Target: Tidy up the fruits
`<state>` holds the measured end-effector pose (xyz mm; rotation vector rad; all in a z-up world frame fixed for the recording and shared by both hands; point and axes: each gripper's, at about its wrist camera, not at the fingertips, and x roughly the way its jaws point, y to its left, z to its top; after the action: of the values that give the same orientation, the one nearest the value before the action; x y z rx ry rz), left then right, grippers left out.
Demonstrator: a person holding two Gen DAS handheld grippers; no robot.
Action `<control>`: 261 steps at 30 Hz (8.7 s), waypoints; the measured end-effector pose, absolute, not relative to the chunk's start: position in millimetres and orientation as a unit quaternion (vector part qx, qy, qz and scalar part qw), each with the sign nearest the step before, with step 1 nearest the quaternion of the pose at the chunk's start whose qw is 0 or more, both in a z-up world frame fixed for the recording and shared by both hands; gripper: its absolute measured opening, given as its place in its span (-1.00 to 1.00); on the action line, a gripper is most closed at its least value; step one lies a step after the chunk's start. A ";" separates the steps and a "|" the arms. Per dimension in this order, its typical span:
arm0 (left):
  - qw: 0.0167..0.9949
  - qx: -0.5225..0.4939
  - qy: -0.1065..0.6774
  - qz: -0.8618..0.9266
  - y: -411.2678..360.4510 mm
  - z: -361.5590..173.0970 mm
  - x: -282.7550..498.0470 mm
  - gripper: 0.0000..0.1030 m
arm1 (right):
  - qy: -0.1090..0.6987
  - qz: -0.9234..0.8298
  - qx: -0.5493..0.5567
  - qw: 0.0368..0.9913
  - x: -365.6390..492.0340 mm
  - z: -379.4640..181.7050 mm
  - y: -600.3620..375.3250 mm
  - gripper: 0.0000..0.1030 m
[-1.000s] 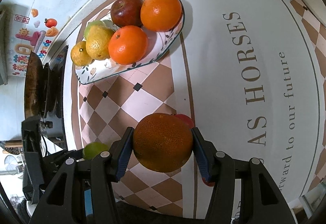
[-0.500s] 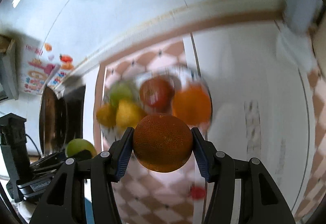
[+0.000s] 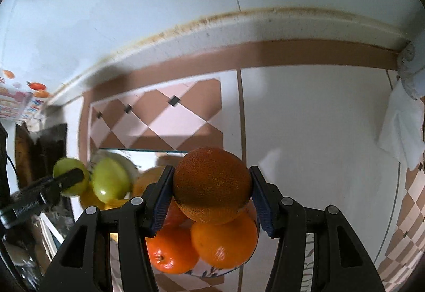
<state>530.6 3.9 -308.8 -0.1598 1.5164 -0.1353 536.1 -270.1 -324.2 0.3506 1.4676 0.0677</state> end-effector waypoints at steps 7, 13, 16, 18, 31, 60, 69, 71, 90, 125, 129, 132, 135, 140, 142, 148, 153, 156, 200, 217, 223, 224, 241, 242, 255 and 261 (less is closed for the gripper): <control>0.712 -0.081 0.694 -0.068 4.6 -315.7 534.8 0.16 | 0.671 0.043 0.169 0.720 535.3 -329.8 -269.0 0.14; 0.694 -0.110 0.709 -0.058 13.1 -332.2 548.6 0.17 | 0.676 0.046 0.177 0.713 538.8 -331.9 -270.4 0.15; 0.688 -0.119 0.713 -0.064 16.5 -335.3 549.1 0.17 | 0.677 0.049 0.178 0.712 538.5 -332.1 -270.4 0.17; 0.686 -0.117 0.715 -0.067 15.9 -335.7 548.5 0.17 | 0.680 0.047 0.183 0.708 538.0 -332.3 -272.3 0.28; 0.657 -0.156 0.735 -0.057 26.1 -339.5 540.9 0.17 | 0.682 0.044 0.192 0.704 535.6 -326.7 -275.7 0.64; 0.794 0.004 0.607 -0.021 -2.9 -235.5 411.8 0.76 | 0.619 -0.014 0.058 0.783 400.3 -241.0 -231.9 0.85; 0.828 0.013 0.559 -0.037 -11.1 -188.9 359.1 0.76 | 0.580 -0.023 0.055 0.813 346.4 -195.2 -226.6 0.85; 0.837 0.012 0.545 -0.039 -11.9 -176.5 347.7 0.76 | 0.567 -0.022 0.053 0.822 334.4 -181.0 -224.2 0.85; 0.888 0.018 0.456 -0.062 -10.5 -83.7 241.5 0.76 | 0.463 -0.006 0.060 0.884 218.3 -61.6 -201.6 0.85; 0.764 0.126 0.623 -0.108 -122.4 -260.6 305.6 1.00 | 0.655 -0.023 0.200 0.729 228.1 -347.0 -279.5 -0.12; 0.738 0.130 0.650 -0.122 -142.8 -284.0 314.2 1.00 | 0.644 -0.017 0.192 0.740 227.4 -343.8 -282.0 -0.38; 0.719 0.131 0.670 -0.134 -158.7 -300.9 317.5 1.00 | 0.632 -0.031 0.202 0.748 220.4 -336.5 -296.6 -0.38; 0.705 0.141 0.678 -0.150 -178.3 -315.8 317.5 1.00 | 0.627 -0.044 0.213 0.748 215.4 -330.7 -315.2 -0.38; 0.692 0.151 0.683 -0.182 -203.1 -332.1 314.3 0.75 | 0.626 -0.066 0.219 0.746 213.8 -327.0 -342.2 -0.38; 0.686 0.152 0.685 -0.192 -210.2 -336.4 312.1 0.46 | 0.625 -0.072 0.223 0.745 214.7 -327.9 -349.0 -0.38; 0.676 0.157 0.687 -0.216 -224.4 -343.4 307.5 -0.35 | 0.620 -0.074 0.238 0.744 223.2 -332.4 -353.9 -0.38; 0.687 0.155 0.674 -0.220 -224.8 -335.5 307.6 -0.40 | 0.614 -0.065 0.236 0.750 233.6 -327.3 -344.7 -0.38; 0.697 0.131 0.672 -0.215 -209.3 -322.1 318.0 -0.41 | 0.606 -0.056 0.225 0.761 241.1 -315.3 -337.2 -0.38; 0.697 -0.156 0.697 -0.067 15.8 -309.6 425.2 0.24 | 0.592 0.062 0.160 0.787 390.0 -282.4 -172.4 0.73; 0.812 -0.005 0.583 -0.032 29.6 -211.8 331.7 0.91 | 0.526 -0.044 0.083 0.846 299.4 -185.6 -191.1 0.84; 0.843 0.008 0.536 -0.041 28.2 -168.8 283.3 0.91 | 0.490 -0.051 0.079 0.867 249.7 -144.8 -184.8 0.84; 0.848 0.009 0.528 -0.044 28.2 -161.7 274.2 0.91 | 0.486 -0.050 0.081 0.869 240.8 -138.2 -184.1 0.84; 0.905 0.013 0.425 -0.036 28.4 -65.5 139.2 0.91 | 0.399 -0.016 0.054 0.915 88.8 -30.5 -167.8 0.96; 0.906 0.011 0.421 -0.034 28.5 -61.2 131.7 0.91 | 0.395 -0.014 0.051 0.917 80.9 -25.8 -167.0 0.96; 0.917 -0.002 0.398 -0.018 32.2 -34.8 61.0 0.91 | 0.370 0.013 0.041 0.928 20.4 6.0 -161.1 0.97; 0.920 0.005 0.393 -0.009 29.7 -33.5 50.0 0.91 | 0.373 0.031 0.045 0.926 15.8 5.3 -157.4 0.97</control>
<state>50.0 29.7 -33.5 0.0095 0.8071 -0.0175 15.8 -157.4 5.3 0.0916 0.7646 0.0633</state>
